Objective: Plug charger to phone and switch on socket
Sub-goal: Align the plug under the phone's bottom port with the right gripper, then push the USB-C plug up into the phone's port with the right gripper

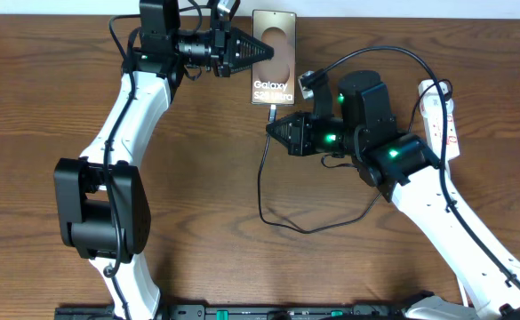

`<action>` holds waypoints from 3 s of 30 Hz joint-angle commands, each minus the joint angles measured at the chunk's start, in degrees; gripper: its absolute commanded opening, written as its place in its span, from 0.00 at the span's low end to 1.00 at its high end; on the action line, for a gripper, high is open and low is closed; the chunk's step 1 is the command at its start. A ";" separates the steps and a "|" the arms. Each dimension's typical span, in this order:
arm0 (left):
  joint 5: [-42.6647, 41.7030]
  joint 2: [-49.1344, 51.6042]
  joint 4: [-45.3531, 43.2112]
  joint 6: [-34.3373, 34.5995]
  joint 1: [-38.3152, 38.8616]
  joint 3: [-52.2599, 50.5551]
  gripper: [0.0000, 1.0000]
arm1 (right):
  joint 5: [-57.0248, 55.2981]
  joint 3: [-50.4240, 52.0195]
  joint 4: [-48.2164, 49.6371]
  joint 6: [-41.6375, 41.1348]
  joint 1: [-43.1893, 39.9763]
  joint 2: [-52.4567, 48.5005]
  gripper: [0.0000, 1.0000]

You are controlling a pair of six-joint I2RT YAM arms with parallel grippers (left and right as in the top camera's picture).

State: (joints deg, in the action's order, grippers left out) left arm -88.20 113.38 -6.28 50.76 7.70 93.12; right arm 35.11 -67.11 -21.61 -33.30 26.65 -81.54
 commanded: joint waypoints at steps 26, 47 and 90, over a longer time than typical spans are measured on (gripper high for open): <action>-1.86 -0.35 -0.48 -1.66 0.15 0.48 0.07 | 2.80 -1.53 1.07 -0.52 -1.49 -0.55 0.01; -1.86 -0.35 -0.48 -2.73 0.15 0.48 0.07 | 5.57 -1.88 1.11 -0.52 -3.15 -0.55 0.01; -1.88 -0.35 -0.02 -4.07 1.75 0.46 0.07 | 5.97 -3.82 -0.04 2.05 -4.79 -0.55 0.01</action>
State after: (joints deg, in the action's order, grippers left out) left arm -87.53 113.38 -6.11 47.97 8.62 93.12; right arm 41.65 -68.31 -22.63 -32.42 23.55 -82.04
